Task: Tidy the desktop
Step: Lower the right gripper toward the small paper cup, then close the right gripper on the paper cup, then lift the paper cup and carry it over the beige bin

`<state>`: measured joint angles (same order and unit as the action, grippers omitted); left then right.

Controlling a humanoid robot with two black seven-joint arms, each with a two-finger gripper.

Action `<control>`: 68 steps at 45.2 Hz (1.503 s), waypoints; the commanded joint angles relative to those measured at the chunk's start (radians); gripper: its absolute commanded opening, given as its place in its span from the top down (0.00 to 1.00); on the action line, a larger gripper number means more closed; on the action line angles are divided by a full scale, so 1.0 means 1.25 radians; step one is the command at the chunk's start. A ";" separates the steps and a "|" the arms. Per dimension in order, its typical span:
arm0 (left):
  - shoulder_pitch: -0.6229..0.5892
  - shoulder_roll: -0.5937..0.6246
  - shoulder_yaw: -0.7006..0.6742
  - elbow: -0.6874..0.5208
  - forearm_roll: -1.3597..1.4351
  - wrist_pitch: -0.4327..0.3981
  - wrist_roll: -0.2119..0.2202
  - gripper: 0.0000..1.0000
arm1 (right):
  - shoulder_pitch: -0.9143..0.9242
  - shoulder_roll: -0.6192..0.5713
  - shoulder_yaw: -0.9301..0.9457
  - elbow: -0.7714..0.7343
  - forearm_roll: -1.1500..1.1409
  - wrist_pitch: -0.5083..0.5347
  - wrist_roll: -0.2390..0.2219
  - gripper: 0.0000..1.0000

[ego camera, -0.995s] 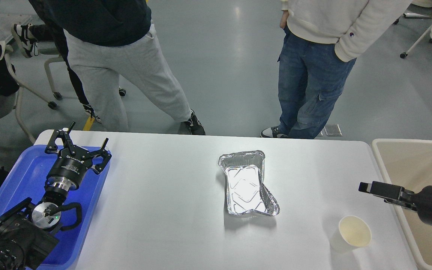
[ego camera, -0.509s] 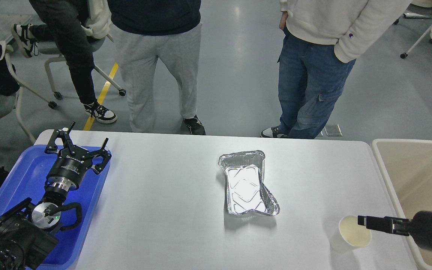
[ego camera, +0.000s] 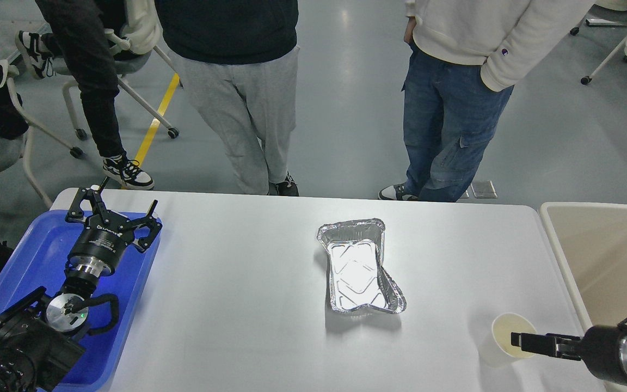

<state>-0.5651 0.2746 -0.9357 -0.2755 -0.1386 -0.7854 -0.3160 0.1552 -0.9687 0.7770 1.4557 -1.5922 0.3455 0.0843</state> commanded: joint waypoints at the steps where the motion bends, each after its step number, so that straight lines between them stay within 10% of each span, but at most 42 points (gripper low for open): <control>1: 0.000 0.000 0.000 0.001 -0.001 0.000 0.000 0.00 | 0.019 0.026 -0.017 -0.028 -0.004 -0.016 0.000 0.13; 21: 0.000 0.000 0.000 0.000 0.000 0.000 0.000 0.00 | 0.060 0.025 -0.087 -0.049 -0.026 -0.020 -0.001 1.00; 44: -0.001 0.000 0.000 0.001 0.000 0.000 0.000 0.00 | 0.076 0.004 -0.087 -0.040 -0.005 -0.011 -0.010 1.00; 68: -0.001 -0.001 0.000 0.001 0.000 0.000 0.000 0.00 | 0.217 -0.230 -0.084 0.123 0.178 0.097 -0.009 1.00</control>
<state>-0.5661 0.2741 -0.9357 -0.2750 -0.1385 -0.7854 -0.3160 0.3373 -1.1233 0.6699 1.5112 -1.4676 0.3976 0.0730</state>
